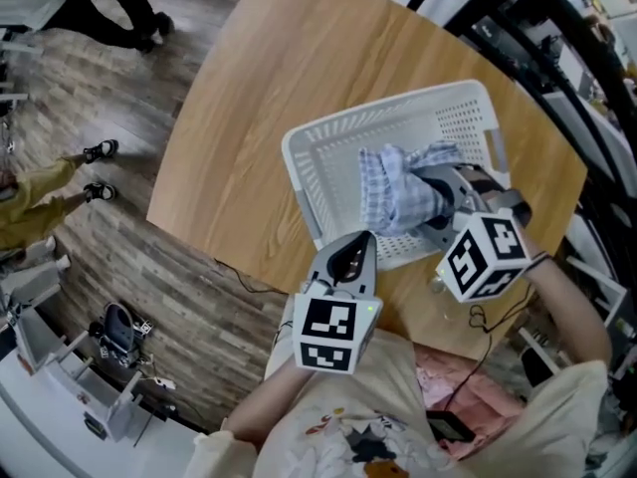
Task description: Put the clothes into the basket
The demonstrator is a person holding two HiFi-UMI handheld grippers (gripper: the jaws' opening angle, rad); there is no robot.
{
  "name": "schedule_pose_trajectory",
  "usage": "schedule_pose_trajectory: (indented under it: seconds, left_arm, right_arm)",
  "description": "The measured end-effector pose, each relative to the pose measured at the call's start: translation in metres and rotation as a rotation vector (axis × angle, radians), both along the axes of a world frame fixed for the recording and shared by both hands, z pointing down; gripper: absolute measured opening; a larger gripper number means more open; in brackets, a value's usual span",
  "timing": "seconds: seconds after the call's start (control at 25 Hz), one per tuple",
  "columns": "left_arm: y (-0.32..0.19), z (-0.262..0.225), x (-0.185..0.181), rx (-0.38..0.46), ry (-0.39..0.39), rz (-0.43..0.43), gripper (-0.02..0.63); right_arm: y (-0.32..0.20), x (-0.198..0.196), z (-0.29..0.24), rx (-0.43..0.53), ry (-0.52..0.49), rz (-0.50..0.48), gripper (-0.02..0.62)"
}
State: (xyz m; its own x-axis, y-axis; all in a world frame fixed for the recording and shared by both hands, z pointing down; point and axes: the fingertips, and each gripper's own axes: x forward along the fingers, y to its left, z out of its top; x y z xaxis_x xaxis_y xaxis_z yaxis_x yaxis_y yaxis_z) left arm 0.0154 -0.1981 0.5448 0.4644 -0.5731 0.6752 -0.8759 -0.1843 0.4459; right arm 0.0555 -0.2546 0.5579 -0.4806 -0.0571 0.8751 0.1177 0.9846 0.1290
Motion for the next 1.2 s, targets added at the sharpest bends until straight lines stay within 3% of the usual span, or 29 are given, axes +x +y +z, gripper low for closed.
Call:
schedule_pose_trajectory:
  seconds: [0.36, 0.64, 1.2]
  left_arm:
    - [-0.001, 0.002, -0.002, 0.012, -0.026, -0.023, -0.003]
    - [-0.001, 0.003, -0.002, -0.003, -0.027, -0.013, -0.003]
    - [-0.001, 0.003, 0.001, -0.03, -0.04, 0.0, -0.003]
  right_arm:
    - [0.008, -0.003, 0.037, -0.102, 0.157, -0.173, 0.211]
    - [0.012, 0.003, 0.072, -0.066, 0.285, -0.337, 0.211]
    - [-0.001, -0.005, 0.132, -0.114, 0.314, -0.286, 0.212]
